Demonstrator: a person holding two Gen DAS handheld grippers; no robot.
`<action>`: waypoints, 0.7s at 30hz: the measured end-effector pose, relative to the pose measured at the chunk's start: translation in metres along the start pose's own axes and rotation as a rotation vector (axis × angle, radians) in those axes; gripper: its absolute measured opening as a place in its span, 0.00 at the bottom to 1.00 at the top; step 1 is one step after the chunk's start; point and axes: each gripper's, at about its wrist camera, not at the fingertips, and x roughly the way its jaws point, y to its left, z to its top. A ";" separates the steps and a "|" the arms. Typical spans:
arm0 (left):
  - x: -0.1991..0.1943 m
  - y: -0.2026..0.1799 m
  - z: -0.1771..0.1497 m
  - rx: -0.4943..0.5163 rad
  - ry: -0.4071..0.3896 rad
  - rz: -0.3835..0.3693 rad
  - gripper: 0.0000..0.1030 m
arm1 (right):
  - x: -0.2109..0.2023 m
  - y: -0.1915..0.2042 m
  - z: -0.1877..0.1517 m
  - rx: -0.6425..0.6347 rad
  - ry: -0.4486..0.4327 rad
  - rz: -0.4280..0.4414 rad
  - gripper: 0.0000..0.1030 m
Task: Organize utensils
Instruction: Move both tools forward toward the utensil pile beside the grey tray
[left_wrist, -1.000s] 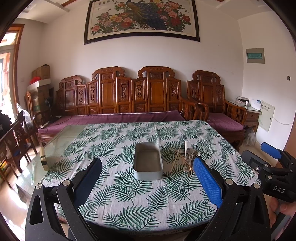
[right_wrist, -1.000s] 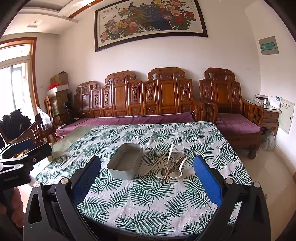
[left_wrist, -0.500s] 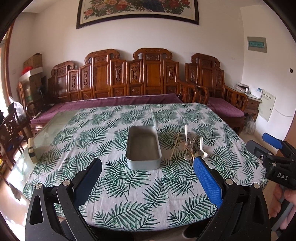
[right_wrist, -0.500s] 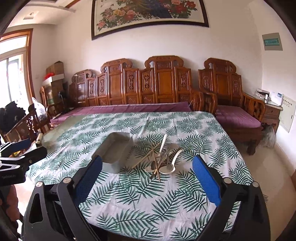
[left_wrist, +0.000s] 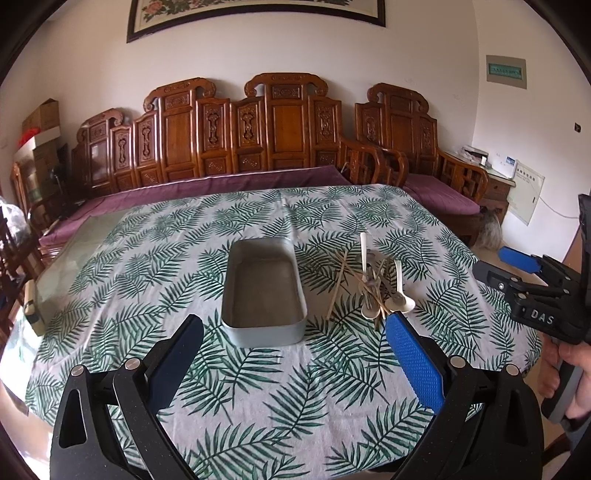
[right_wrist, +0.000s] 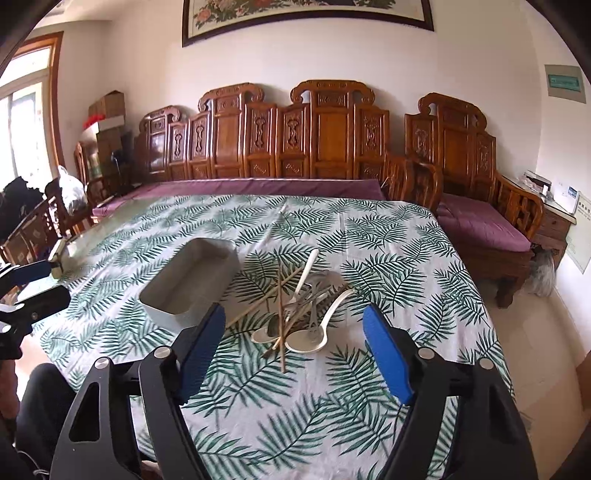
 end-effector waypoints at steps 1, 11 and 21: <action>0.004 -0.002 0.001 0.003 0.004 -0.005 0.93 | 0.005 -0.002 0.001 -0.002 0.004 -0.001 0.73; 0.054 -0.029 0.004 0.038 0.056 -0.062 0.89 | 0.080 -0.032 -0.003 -0.018 0.097 0.004 0.63; 0.123 -0.060 0.005 0.065 0.151 -0.090 0.72 | 0.125 -0.073 -0.021 0.040 0.180 0.033 0.44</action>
